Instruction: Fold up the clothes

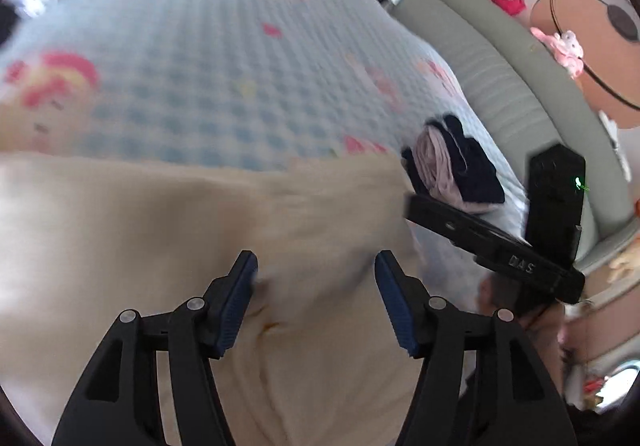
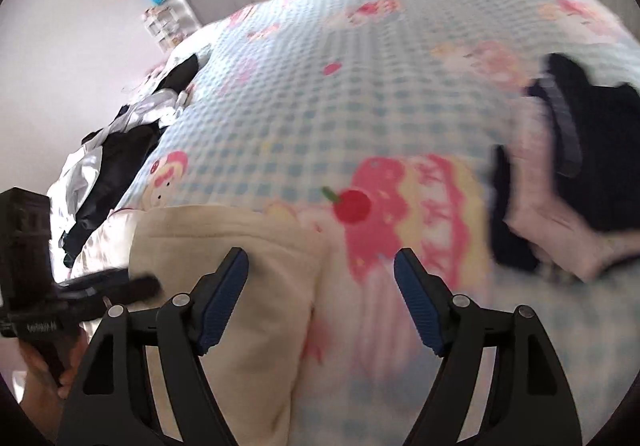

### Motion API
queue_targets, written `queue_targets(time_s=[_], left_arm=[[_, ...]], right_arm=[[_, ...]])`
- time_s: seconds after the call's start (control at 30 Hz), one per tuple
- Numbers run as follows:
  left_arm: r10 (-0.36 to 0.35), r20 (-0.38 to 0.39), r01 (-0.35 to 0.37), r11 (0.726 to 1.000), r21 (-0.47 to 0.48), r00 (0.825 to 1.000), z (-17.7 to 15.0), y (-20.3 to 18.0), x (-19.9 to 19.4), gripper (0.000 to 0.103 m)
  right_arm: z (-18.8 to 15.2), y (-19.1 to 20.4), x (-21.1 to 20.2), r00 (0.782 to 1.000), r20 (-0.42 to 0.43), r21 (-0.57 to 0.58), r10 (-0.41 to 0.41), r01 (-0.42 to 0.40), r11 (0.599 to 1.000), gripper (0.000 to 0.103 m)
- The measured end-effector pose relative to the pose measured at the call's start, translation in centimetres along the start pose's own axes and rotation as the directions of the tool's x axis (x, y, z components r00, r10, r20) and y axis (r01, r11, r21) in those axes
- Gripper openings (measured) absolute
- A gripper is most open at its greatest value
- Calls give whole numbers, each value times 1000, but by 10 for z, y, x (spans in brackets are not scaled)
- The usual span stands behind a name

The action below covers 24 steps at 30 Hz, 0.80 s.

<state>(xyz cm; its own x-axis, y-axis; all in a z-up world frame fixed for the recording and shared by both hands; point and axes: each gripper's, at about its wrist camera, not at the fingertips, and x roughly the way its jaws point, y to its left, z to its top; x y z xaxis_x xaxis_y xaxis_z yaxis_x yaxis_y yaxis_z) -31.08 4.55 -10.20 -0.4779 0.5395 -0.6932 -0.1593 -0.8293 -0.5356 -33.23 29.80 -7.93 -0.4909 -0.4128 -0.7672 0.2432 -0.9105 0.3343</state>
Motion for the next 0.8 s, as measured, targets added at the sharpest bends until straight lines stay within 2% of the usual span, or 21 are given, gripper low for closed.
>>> queue_targets(time_s=[0.1, 0.23, 0.33, 0.37, 0.43, 0.53, 0.6, 0.7, 0.8], left_arm=[[-54, -17, 53, 998, -37, 998, 0, 8, 8, 54], [-125, -35, 122, 989, -88, 991, -1, 19, 19, 54], [-175, -46, 169, 978, -125, 983, -1, 27, 27, 54], [-156, -39, 150, 981, -122, 987, -1, 24, 26, 53], [-116, -25, 112, 987, -115, 993, -2, 18, 25, 36], [-55, -3, 55, 993, -105, 998, -4, 10, 24, 24], [-15, 12, 16, 995, -95, 1000, -4, 3, 22, 23], [40, 66, -42, 999, 28, 997, -1, -27, 5, 23], [108, 80, -116, 988, 98, 991, 5, -41, -1, 23]], right_arm=[[-2, 1, 20, 999, -20, -11, 40, -40, 999, 77], [-13, -8, 31, 995, -36, 46, 97, -96, 994, 77], [-15, -10, 27, 994, -32, 55, 102, -100, 993, 78], [-15, -9, 26, 995, -30, 49, 95, -94, 994, 78], [-15, -6, 24, 996, -33, 39, 85, -84, 996, 78], [-16, -1, 18, 997, -33, 19, 69, -68, 997, 78], [-15, 5, 12, 999, 4, 4, 38, -38, 999, 77], [-11, 15, -5, 993, 109, -19, 40, -38, 999, 77], [-12, 23, 5, 997, 75, -52, 17, -13, 999, 77]])
